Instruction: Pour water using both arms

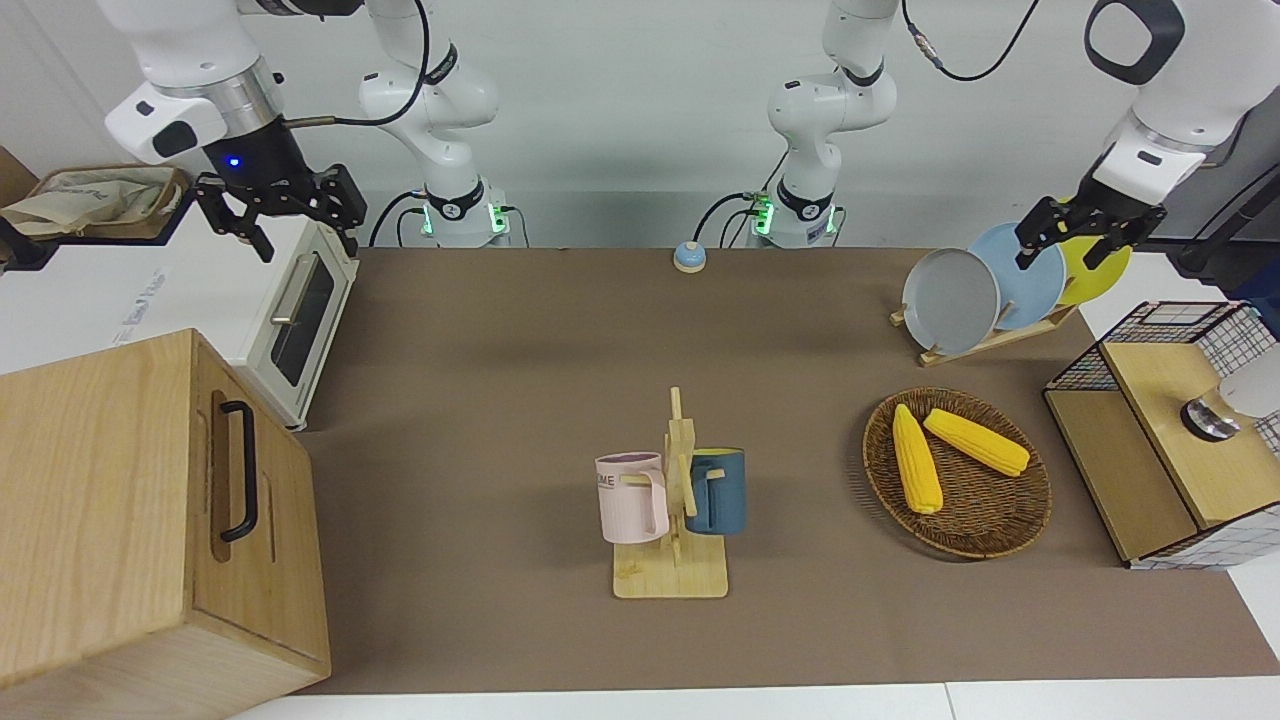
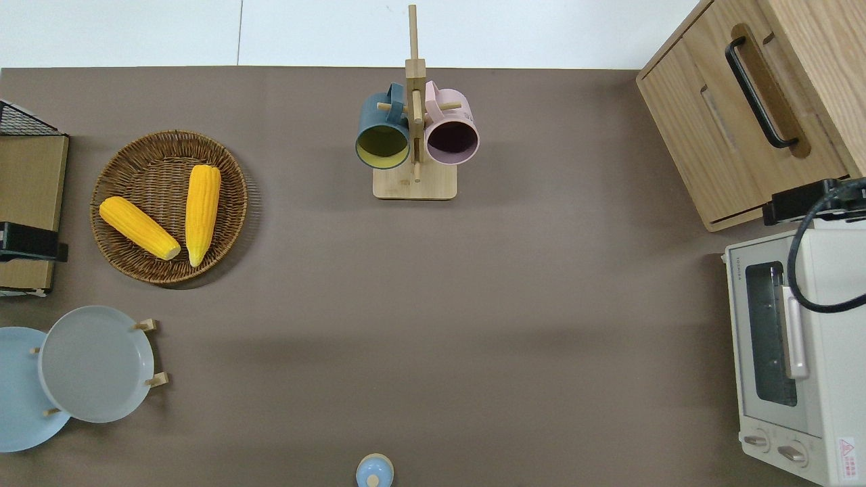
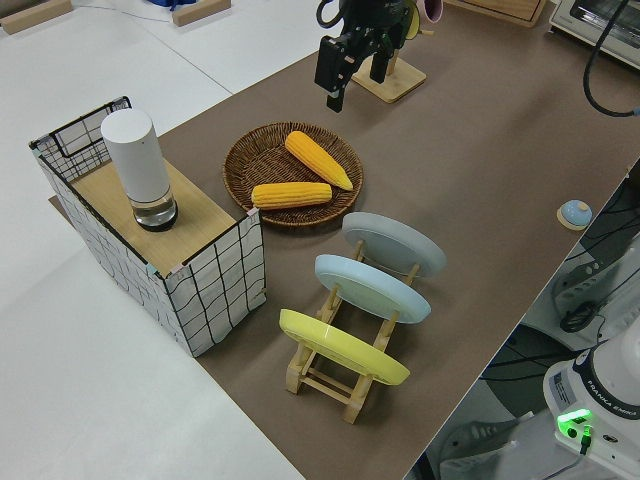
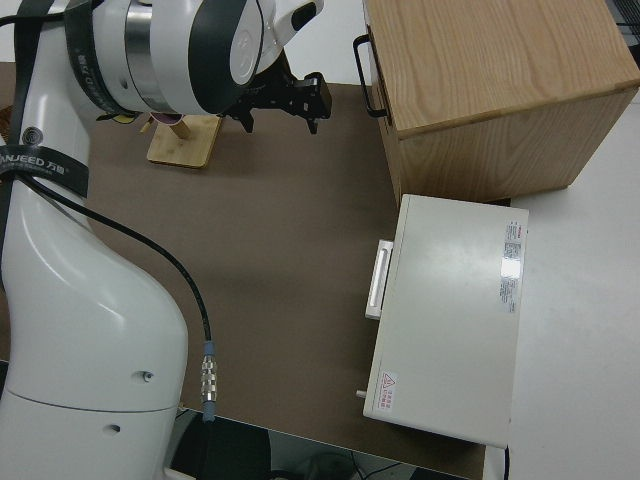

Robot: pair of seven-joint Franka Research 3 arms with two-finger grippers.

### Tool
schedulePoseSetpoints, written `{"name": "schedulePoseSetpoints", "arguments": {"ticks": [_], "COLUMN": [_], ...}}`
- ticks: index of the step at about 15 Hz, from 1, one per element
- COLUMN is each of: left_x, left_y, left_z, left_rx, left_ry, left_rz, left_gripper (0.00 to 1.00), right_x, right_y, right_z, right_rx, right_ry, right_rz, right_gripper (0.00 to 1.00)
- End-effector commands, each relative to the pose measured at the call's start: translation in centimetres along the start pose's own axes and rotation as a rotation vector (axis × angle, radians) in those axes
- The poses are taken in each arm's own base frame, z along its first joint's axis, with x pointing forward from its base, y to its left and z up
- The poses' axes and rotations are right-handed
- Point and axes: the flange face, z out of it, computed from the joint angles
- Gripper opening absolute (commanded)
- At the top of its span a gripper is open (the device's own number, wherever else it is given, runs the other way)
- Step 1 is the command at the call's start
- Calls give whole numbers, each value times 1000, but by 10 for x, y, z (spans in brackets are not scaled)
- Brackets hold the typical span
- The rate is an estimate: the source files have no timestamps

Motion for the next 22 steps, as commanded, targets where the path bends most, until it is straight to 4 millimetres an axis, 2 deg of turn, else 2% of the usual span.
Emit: {"name": "schedulePoseSetpoints", "arguments": {"ticks": [1, 3, 5, 9, 11, 13, 15, 18, 22], "left_x": [2, 2, 0, 2, 3, -1, -2, -10, -8], "left_y": [-40, -63, -94, -141, -152, -175, -188, -225, -247], "left_z": [-2, -2, -4, 12, 20, 26, 23, 32, 36], "left_rx": [25, 33, 60, 71, 58, 52, 29, 1, 1], "left_ry": [24, 58, 114, 168, 183, 218, 295, 400, 531], "left_rz": [0, 7, 17, 6, 24, 20, 24, 14, -19], "left_gripper": [989, 989, 989, 989, 987, 989, 987, 987, 987], "right_x": [11, 18, 22, 28, 27, 30, 33, 44, 57], "right_y": [-34, -67, -75, -113, -134, -150, -165, -188, -213], "right_z": [-6, -8, -1, 21, 24, 28, 35, 60, 87], "right_rx": [28, 29, 36, 78, 72, 21, -7, -42, -78], "right_ry": [113, 177, 196, 233, 246, 275, 313, 349, 385], "right_rz": [-111, -163, -179, -237, -307, -394, -501, -642, -707], "right_gripper": [981, 981, 981, 981, 981, 981, 981, 981, 981]}}
